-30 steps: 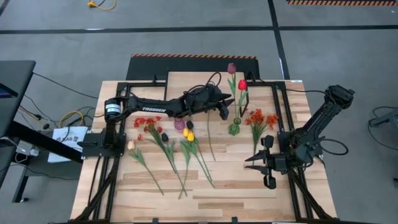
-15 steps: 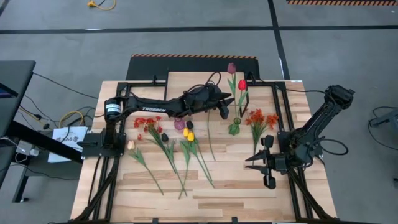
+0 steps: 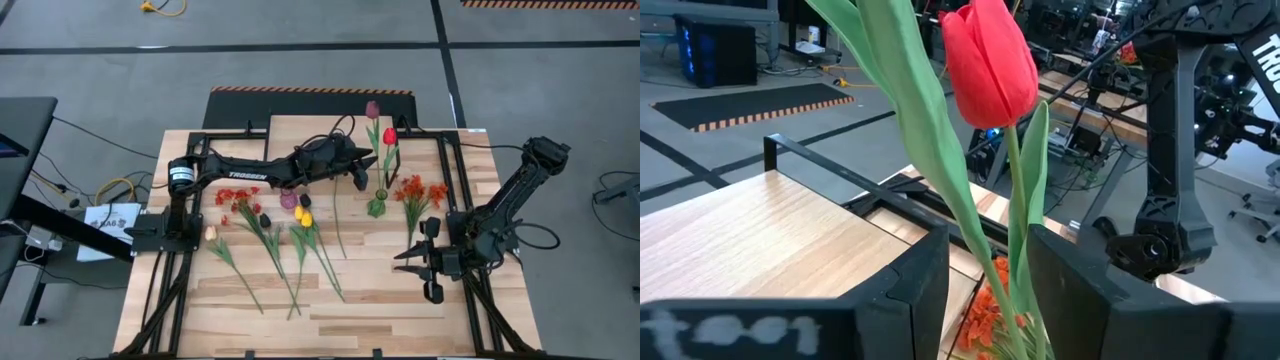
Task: Pick and place flowers into a vace then onto a shelf
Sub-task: Put the dark red tulip into the green vase
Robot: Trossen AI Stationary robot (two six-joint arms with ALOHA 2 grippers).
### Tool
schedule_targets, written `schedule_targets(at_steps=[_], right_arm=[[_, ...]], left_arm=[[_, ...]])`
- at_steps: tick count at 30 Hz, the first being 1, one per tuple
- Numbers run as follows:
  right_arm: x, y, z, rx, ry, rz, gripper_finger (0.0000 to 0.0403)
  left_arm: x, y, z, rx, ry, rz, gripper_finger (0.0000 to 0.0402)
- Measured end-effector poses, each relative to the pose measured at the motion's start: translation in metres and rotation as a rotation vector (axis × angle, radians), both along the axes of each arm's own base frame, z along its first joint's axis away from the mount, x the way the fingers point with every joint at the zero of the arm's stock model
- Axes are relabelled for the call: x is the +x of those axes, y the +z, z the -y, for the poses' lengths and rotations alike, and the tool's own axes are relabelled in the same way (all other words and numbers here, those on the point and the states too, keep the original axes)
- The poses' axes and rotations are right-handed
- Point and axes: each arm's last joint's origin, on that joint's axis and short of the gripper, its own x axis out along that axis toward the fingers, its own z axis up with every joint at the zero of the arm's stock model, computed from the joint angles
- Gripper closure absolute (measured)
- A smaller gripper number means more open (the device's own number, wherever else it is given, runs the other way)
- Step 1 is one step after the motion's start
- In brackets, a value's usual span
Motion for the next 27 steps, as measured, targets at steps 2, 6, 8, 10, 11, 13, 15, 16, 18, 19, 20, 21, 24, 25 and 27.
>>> schedule_targets(at_steps=[2,6,8,10,11,13,15,16,18,19,20,21,24,25,27], right_arm=[[0.0,0.0,0.0,0.0,0.0,0.0,0.0316],[0.0,0.0001,0.0,0.0,0.0,0.001,0.0316],[0.0,0.0001,0.0,-0.001,0.0,0.001,0.0316],[0.0,0.0001,0.0,-0.001,0.0,0.001,0.0316],[0.0,0.0002,0.0,-0.002,0.0,0.002,0.0316],[0.0,0.0003,0.0,-0.004,0.0,0.003,0.0316],[0.0,0.0004,0.0,-0.004,-0.001,0.004,0.0316],[0.0,0.0004,0.0,-0.004,0.0,0.004,0.0316],[0.0,0.0003,0.0,-0.004,0.0,0.004,0.0316],[0.0,0.0004,0.0,-0.004,0.0,0.004,0.0316],[0.0,0.0004,0.0,-0.004,0.0,0.004,0.0316],[0.0,0.0004,0.0,-0.004,0.0,0.004,0.0316],[0.0,0.0003,0.0,-0.004,0.0,0.004,0.0316],[0.0,0.0003,0.0,-0.004,-0.001,0.004,0.0316],[0.0,0.0003,0.0,-0.004,0.0,0.004,0.0316]], left_arm=[[0.0,0.0002,-0.0002,-0.003,0.001,0.003,0.0276],[0.0,0.0011,-0.0003,0.0,0.003,0.012,0.0276],[0.0,0.0015,-0.0003,0.001,0.004,0.016,0.0276],[0.0001,0.0023,-0.0004,0.002,0.005,0.025,0.0276],[0.0001,0.0028,-0.0004,0.003,0.006,0.03,0.0276],[0.0001,0.0036,-0.0005,0.004,0.006,0.036,0.0276],[0.0,0.0036,-0.0008,0.004,0.009,0.036,0.0276],[0.0,0.0036,-0.0009,0.005,0.012,0.036,0.0276],[-0.0003,0.0037,-0.0021,0.005,0.022,0.036,0.0276],[-0.0004,0.0037,-0.0023,0.005,0.022,0.036,0.0276],[-0.0005,0.0036,-0.0027,0.005,0.023,0.036,0.0276],[-0.0005,0.0036,-0.0028,0.005,0.023,0.036,0.0276],[-0.0005,0.0036,-0.0028,0.006,0.022,0.036,0.0276],[-0.0005,0.0036,-0.003,0.005,0.023,0.036,0.0276],[-0.0005,0.0036,-0.003,0.006,0.023,0.036,0.0276]])
